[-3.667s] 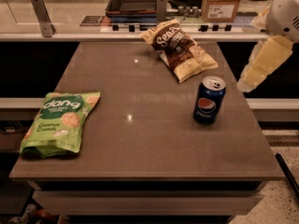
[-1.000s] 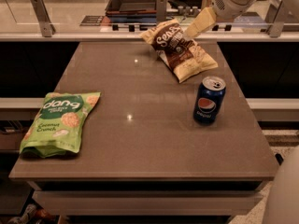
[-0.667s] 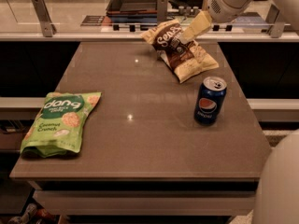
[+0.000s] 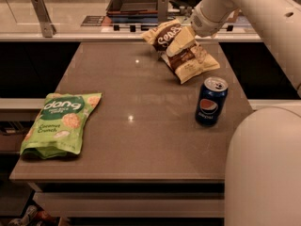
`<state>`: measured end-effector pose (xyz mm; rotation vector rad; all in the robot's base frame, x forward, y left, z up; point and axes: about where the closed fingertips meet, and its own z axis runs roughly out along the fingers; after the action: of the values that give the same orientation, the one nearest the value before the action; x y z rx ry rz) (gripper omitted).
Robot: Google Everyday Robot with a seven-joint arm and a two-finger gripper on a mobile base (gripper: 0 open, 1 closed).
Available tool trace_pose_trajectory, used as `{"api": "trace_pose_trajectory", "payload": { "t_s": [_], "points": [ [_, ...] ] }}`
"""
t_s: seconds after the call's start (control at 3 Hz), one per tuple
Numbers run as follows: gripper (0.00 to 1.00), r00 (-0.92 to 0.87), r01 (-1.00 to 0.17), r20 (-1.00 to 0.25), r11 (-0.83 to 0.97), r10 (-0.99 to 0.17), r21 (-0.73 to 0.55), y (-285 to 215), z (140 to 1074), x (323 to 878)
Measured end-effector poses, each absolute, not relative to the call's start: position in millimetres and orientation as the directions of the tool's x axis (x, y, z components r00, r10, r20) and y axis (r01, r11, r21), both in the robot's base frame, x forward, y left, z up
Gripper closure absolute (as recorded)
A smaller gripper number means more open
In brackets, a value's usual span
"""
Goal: Move brown chip bag near green rice chip bag
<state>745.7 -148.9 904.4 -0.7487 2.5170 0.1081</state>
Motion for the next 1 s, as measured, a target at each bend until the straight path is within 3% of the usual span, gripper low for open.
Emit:
{"api": "trace_pose_trajectory", "payload": {
  "t_s": [0.33,1.0],
  "points": [
    [0.00,-0.731,-0.545,-0.479,0.838,-0.486,-0.018,-133,884,749],
    [0.00,-0.693,-0.554,-0.567,0.833,-0.446,0.022,-102,868,770]
  ]
}}
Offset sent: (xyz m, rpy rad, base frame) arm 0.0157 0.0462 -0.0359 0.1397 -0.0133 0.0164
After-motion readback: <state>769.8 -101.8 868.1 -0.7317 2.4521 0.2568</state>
